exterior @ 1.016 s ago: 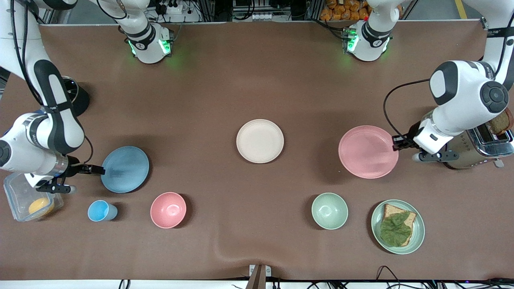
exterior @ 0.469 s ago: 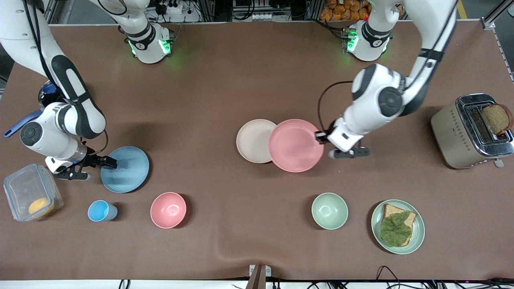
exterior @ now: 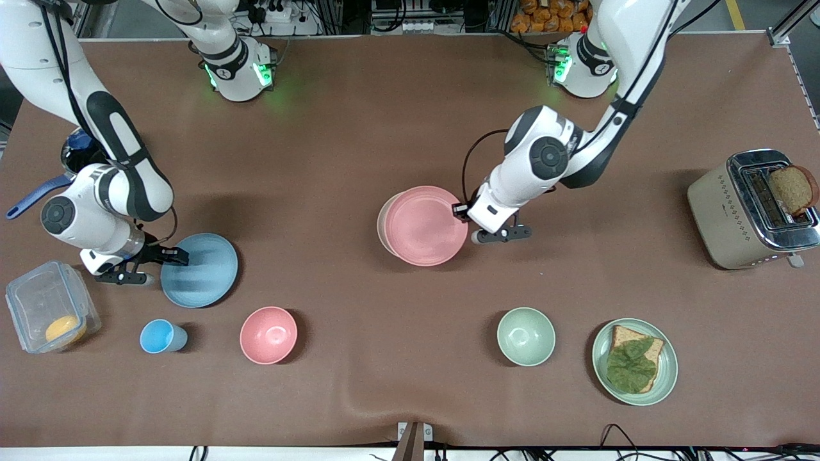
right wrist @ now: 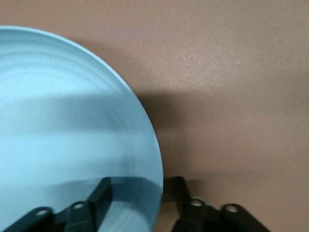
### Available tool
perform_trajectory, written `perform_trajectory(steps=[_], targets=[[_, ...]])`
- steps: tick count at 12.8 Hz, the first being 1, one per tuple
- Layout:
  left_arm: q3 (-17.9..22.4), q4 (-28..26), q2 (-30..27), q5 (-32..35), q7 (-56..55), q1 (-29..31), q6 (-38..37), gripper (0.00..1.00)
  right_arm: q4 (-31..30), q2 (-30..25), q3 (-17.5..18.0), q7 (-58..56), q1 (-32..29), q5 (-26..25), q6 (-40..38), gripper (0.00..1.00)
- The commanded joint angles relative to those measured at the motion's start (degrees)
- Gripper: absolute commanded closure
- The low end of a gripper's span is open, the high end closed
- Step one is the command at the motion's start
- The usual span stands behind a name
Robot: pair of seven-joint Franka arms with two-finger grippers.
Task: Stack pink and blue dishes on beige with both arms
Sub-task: 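Carry the pink plate onto the beige plate with the left gripper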
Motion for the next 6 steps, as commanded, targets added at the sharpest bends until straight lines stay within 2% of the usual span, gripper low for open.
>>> perform_trajectory(steps=[1,6], targets=[[0.7,-0.2,2.7,-0.2,-2.5,-3.5,3.3,1.0,-0.6,0.2,0.3,-1.6,-0.2,-0.1,0.3,1.0],[0.7,-2.0,4.2,3.2,-2.7,-3.4,3.8,1.0,-0.3,-1.6,0.4,-5.1,0.1,-0.1,0.1,1.0]])
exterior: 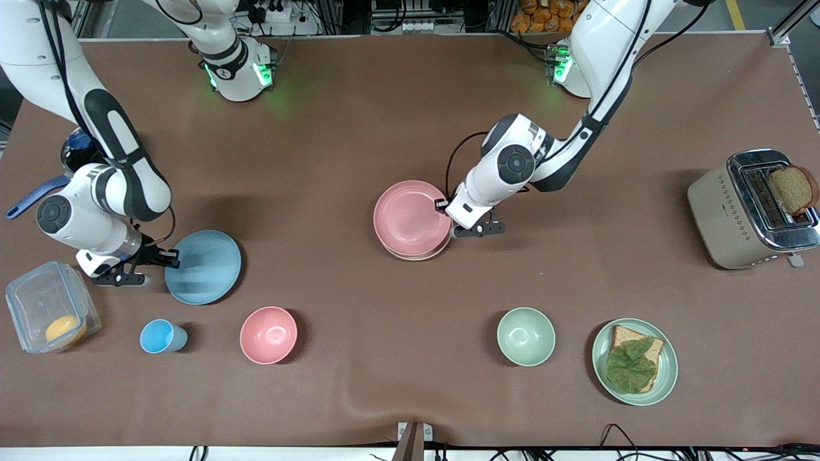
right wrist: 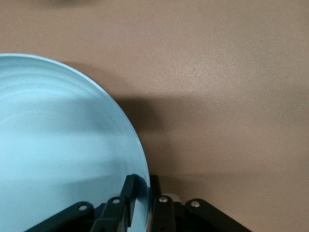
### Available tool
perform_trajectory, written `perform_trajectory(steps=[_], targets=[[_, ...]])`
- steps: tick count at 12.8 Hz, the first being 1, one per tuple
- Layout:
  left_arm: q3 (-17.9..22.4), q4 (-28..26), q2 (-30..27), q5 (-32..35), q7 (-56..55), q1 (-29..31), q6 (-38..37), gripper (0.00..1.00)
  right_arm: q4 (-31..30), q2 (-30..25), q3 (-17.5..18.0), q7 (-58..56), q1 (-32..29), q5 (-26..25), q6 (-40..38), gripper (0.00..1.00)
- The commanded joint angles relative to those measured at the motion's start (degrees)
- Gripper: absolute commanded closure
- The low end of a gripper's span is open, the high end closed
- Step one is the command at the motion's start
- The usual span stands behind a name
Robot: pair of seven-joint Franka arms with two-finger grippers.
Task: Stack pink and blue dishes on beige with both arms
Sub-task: 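Raise the blue plate with the right gripper toward the stacked plates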
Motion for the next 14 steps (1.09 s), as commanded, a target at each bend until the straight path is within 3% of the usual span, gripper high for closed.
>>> perform_trajectory(steps=[1,4,9,11,14], targets=[[0.2,-1.3,-0.6,1.7,-1.2,0.0,0.9,1.0,-0.5,-2.5,0.2,-3.0,0.1,-0.1,-1.1,1.0],[0.2,-1.0,-0.2,2.4,-1.3,-0.1,1.0,1.0,4.0,-6.3,0.3,-4.9,1.4,-0.2,-10.4,1.0],[0.2,-0.4,-0.3,2.4,-1.4,0.1,1.0,1.0,20.0,-6.7,0.4,-5.4,5.6,0.6,-35.4,1.0],[0.2,0.3,0.2,2.5,-1.4,0.1,1.0,1.0,21.6,-6.6,0.4,-4.4,7.8,2.0,-36.3,1.0],[0.3,0.5,0.6,2.4,-1.4,0.2,1.0,1.0,21.5,-5.8,0.3,-2.1,12.3,9.7,-36.4,1.0]])
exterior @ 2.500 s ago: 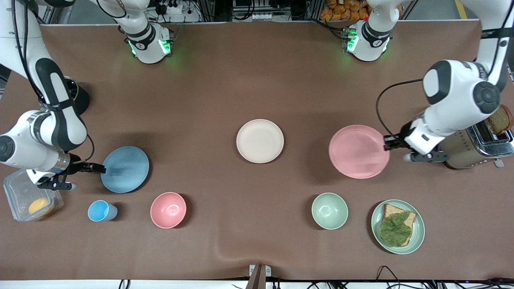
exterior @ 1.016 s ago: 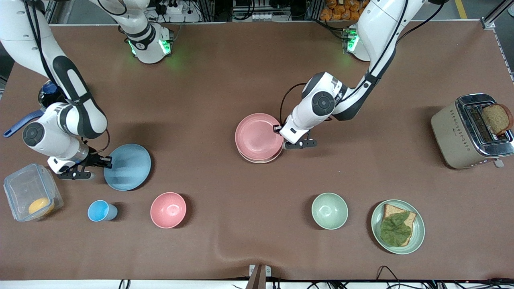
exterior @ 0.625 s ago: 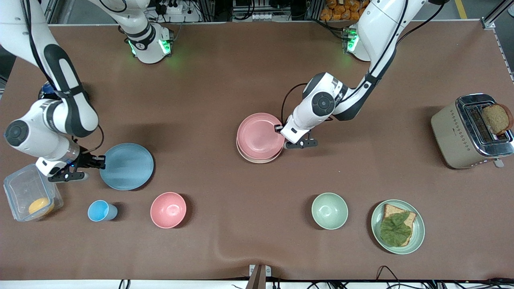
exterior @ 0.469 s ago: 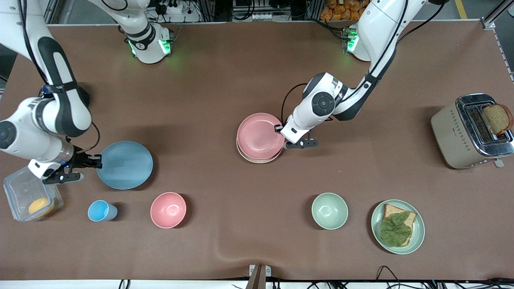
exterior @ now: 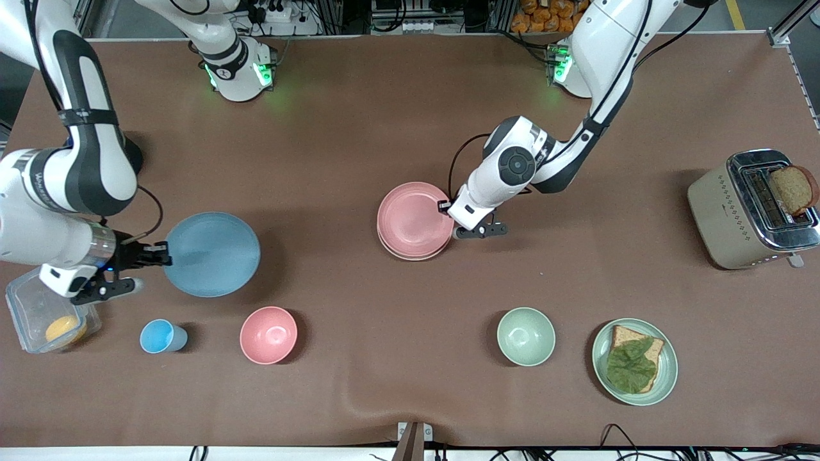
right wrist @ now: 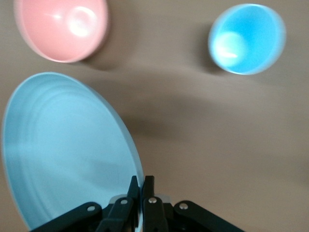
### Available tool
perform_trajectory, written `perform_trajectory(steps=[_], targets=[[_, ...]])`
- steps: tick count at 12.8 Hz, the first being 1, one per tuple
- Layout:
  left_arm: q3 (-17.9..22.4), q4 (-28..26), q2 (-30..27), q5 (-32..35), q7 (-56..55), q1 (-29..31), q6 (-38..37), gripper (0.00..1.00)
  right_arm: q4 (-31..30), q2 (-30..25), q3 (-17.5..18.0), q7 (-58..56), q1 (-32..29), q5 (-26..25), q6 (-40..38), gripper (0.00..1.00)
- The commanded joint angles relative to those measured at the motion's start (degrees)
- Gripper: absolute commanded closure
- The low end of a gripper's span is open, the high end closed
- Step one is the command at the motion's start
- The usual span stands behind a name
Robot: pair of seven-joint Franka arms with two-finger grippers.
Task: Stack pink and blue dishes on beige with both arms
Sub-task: 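Raise the blue plate with the right gripper toward the stacked plates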
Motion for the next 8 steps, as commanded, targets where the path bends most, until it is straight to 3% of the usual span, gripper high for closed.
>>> perform_trajectory(steps=[1,4,8], targets=[[0.0,0.7,0.6,1.5,-1.3,0.0,0.5,1.0,0.8,2.4,-0.5,5.3,5.2,5.8,-0.6,1.0],[0.0,1.5,1.1,1.6,-1.3,0.1,0.5,1.0,0.8,3.2,-0.5,8.7,8.4,6.3,-0.7,1.0],[0.0,3.4,2.6,1.5,-1.4,0.1,0.5,0.94,0.7,3.3,-0.4,8.3,12.1,8.2,-7.3,1.0]])
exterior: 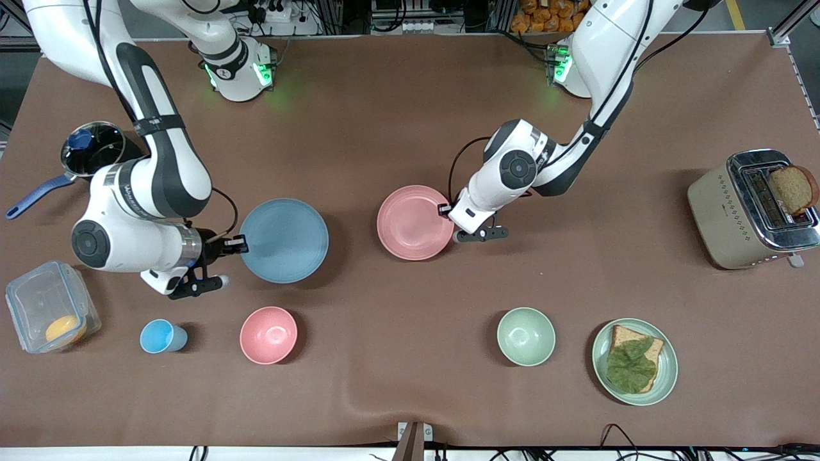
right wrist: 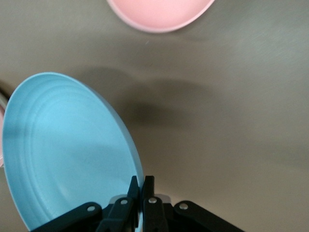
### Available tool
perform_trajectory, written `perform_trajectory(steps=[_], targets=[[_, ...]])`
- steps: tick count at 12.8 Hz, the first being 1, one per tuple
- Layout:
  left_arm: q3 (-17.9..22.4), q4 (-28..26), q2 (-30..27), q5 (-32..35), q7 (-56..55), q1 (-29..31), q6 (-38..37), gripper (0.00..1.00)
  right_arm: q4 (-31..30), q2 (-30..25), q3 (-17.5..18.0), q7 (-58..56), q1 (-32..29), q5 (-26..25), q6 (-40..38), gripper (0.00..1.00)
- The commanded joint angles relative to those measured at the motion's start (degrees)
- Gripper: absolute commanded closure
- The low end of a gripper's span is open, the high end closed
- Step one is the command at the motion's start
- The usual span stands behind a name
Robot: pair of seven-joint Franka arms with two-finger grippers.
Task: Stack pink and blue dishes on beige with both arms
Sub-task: 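Lower the blue plate onto the pink plate while the left gripper withdraws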
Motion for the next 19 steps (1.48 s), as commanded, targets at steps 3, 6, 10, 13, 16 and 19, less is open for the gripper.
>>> perform_trajectory(steps=[3,6,10,13,16,19], targets=[[-0.2,1.8,1.4,1.6,-1.3,0.3,0.5,0.0,0.7,-0.2,-0.5,0.8,5.8,1.8,-5.0,1.0],[-0.1,1.7,-2.4,1.7,-1.1,1.8,-0.9,0.0,0.6,-0.1,-0.5,0.8,8.1,1.9,-5.0,1.0],[0.0,2.8,-14.0,8.0,-0.4,13.5,-14.0,0.0,0.3,1.2,-0.7,2.7,13.1,8.6,-1.1,1.0],[-0.2,8.5,-20.6,11.4,10.1,22.6,-26.6,0.0,0.3,3.3,-0.8,11.0,20.3,8.0,8.0,1.0],[-0.1,18.9,-23.3,10.5,18.8,29.1,-42.9,0.0,0.7,5.6,-0.8,15.5,24.0,7.8,14.4,1.0],[4.7,22.2,-25.9,10.8,23.4,25.4,-47.3,0.0,0.9,7.6,-1.0,20.2,27.0,7.3,18.1,1.0]])
